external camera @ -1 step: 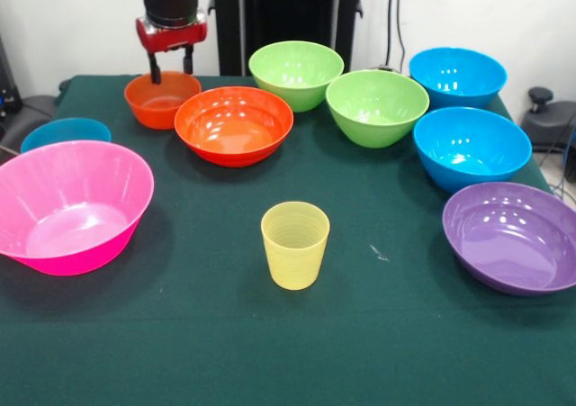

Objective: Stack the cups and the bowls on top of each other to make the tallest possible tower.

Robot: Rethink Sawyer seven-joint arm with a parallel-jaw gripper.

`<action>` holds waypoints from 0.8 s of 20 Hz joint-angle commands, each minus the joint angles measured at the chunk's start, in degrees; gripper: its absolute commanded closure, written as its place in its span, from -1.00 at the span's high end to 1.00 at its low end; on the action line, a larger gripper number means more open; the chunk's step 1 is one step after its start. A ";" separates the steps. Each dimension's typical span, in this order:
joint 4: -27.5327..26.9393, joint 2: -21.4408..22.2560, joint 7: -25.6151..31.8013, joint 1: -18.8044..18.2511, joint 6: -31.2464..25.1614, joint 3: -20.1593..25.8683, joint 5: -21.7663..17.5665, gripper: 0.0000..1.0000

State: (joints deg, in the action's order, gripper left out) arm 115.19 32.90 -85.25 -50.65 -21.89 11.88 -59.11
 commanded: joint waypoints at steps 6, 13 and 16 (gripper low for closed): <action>-1.97 -2.52 -4.37 1.43 2.92 3.07 2.22 1.00; -1.26 -4.10 -1.59 0.30 2.87 4.29 0.98 1.00; -1.26 -4.11 -1.73 0.19 3.98 4.48 0.42 1.00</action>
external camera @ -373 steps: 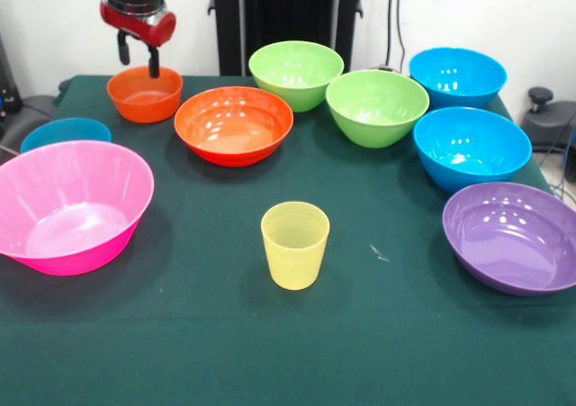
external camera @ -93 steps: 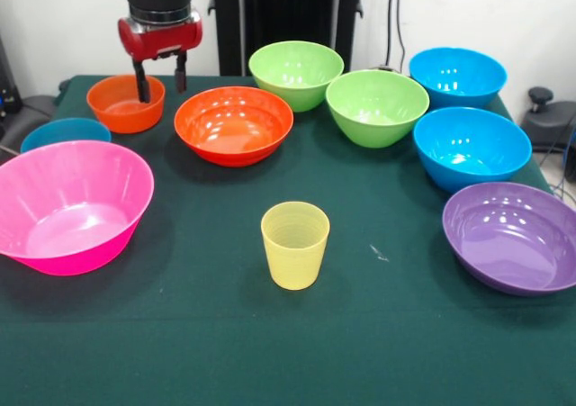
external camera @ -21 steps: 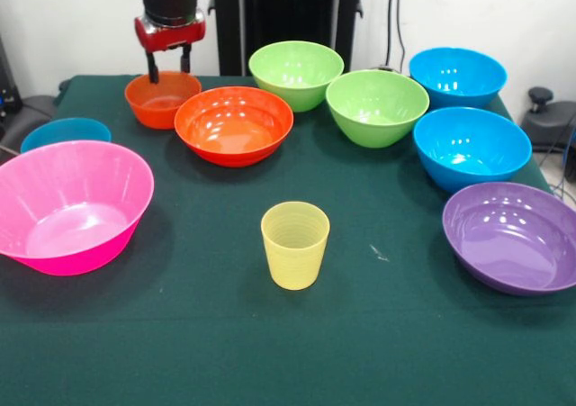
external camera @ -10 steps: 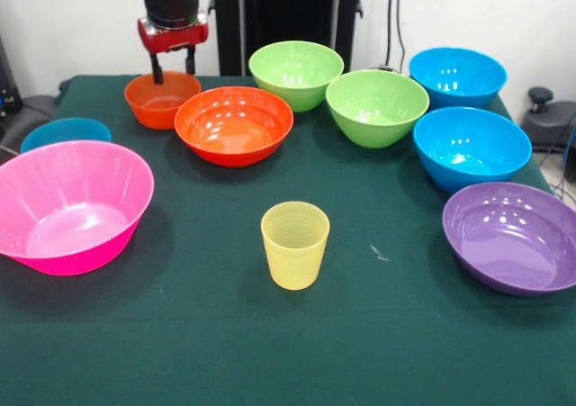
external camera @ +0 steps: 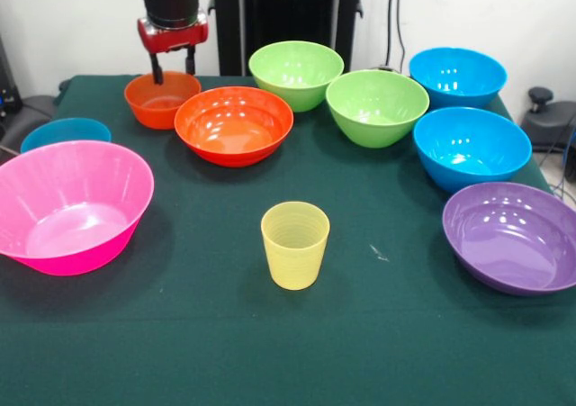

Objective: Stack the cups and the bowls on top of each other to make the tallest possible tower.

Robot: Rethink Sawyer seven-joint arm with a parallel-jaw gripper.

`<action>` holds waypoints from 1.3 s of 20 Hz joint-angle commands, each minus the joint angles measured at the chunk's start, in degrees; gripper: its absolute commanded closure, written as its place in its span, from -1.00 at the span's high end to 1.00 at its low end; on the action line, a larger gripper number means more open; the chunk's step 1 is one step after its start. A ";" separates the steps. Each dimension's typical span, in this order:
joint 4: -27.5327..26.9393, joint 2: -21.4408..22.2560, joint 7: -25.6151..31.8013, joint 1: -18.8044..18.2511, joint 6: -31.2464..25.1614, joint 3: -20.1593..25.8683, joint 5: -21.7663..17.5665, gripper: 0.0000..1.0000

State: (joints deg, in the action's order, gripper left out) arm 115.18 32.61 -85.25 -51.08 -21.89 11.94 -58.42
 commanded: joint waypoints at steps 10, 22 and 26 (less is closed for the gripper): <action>-2.26 -5.99 -4.65 1.48 8.18 3.32 -1.32 1.00; -3.53 -7.58 -4.66 3.35 10.83 0.90 -1.40 1.00; -3.59 -7.63 -4.32 3.44 11.00 0.69 -1.38 1.00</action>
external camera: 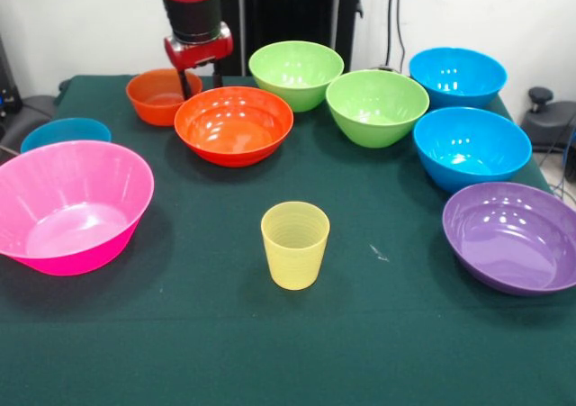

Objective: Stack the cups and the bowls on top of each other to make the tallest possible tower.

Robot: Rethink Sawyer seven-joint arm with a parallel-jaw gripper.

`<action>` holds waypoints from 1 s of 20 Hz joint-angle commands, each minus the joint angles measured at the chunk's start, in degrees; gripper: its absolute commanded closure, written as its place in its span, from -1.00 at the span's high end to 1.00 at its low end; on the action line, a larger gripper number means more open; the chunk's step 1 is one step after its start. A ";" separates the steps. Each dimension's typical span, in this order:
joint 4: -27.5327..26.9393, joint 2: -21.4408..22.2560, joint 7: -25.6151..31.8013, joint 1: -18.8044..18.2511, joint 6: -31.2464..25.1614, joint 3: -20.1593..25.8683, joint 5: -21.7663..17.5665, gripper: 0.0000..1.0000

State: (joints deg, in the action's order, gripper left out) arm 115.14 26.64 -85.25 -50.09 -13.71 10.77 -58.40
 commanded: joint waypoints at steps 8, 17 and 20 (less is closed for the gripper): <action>-3.32 -1.18 -2.35 0.99 0.83 3.40 -0.32 -1.00; -2.82 -1.19 -2.52 0.23 0.98 4.10 0.36 -1.00; -2.85 -1.10 -2.60 0.35 0.85 3.80 0.26 -1.00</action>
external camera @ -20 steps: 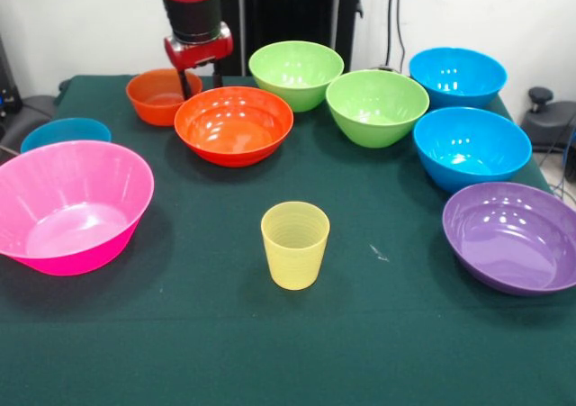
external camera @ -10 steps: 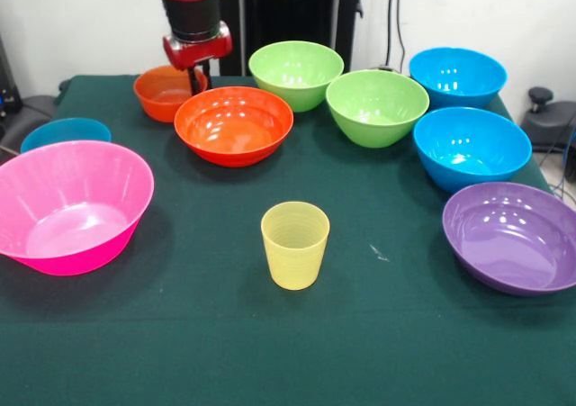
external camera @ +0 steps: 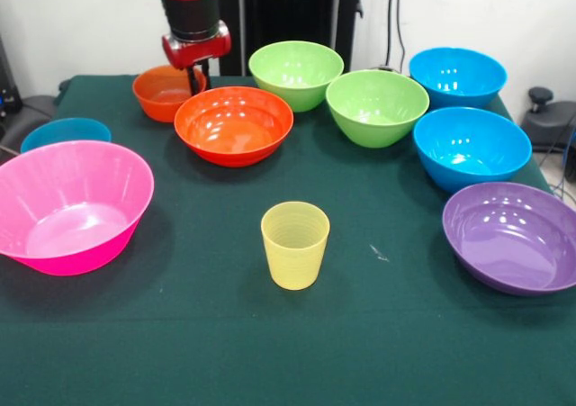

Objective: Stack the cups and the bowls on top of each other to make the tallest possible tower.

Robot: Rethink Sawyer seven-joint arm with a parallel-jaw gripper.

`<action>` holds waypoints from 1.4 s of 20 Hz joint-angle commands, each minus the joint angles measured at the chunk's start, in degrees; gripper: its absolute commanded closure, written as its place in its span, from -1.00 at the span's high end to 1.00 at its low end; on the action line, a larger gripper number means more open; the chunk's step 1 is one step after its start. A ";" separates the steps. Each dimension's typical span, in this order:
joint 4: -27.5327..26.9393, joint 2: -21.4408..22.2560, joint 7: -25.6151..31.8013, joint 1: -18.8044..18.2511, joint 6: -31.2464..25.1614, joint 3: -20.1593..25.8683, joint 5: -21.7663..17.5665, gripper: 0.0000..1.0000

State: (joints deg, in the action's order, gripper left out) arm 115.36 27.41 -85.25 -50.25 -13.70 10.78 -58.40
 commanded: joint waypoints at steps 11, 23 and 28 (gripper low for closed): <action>-5.15 0.61 -10.65 8.85 3.23 -3.15 2.57 -1.00; -2.25 5.46 -10.70 11.22 5.78 -5.85 5.55 -1.00; 0.50 9.45 -10.87 12.10 6.36 -6.61 6.81 -1.00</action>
State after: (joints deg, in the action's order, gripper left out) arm 115.48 33.97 -85.71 -40.57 -11.80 3.24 -54.59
